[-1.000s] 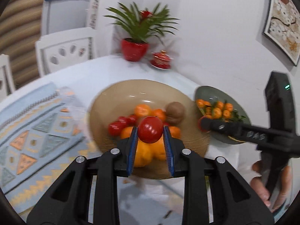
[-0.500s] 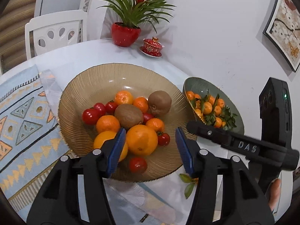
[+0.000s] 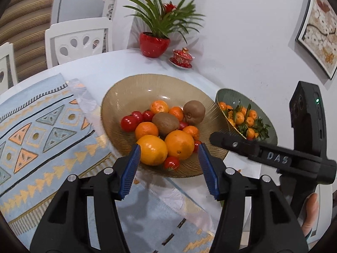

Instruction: Organize fruits

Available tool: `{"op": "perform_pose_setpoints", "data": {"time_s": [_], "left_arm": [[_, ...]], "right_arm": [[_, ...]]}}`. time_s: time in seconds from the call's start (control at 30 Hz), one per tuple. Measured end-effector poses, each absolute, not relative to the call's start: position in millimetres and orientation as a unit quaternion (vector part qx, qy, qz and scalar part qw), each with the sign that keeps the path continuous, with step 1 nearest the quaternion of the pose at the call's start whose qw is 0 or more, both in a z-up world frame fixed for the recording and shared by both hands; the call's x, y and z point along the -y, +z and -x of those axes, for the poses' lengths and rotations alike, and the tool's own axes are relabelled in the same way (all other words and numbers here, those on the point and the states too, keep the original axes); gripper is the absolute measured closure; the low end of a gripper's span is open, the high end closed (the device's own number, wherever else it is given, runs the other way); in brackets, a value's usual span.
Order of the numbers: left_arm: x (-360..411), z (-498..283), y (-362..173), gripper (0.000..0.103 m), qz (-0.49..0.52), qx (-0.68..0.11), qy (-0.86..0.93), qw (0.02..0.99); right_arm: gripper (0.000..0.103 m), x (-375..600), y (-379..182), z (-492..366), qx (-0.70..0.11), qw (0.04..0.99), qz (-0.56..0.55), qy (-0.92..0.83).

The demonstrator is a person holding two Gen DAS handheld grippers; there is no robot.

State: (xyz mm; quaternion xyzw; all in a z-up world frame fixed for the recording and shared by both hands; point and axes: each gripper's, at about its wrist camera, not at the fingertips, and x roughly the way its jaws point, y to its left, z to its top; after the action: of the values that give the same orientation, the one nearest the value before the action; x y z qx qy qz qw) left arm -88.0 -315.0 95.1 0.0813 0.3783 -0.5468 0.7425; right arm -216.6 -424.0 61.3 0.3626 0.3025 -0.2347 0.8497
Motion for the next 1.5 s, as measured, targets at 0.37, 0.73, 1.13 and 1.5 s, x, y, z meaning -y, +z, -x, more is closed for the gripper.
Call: {"op": "perform_pose_setpoints", "data": {"time_s": [0.37,0.73,1.13,1.5], "left_arm": [[199,46,108,0.028,-0.008,-0.359,-0.434,0.826],[31,17,67,0.017,-0.037,-0.341,-0.229,0.911],[-45,-13,25,0.007,0.009,-0.357,-0.154,0.921],[-38,-5,25,0.003,-0.022,-0.346,-0.129,0.929]], "right_arm": [[0.051,326,77,148,-0.327,0.886,-0.286,-0.162],[0.044,177,33,59,-0.367,0.911,-0.170,-0.077],[0.019,102,0,30,-0.358,0.924,-0.063,-0.120],[0.008,106,-10,25,-0.385,0.912,-0.073,-0.121]]}}
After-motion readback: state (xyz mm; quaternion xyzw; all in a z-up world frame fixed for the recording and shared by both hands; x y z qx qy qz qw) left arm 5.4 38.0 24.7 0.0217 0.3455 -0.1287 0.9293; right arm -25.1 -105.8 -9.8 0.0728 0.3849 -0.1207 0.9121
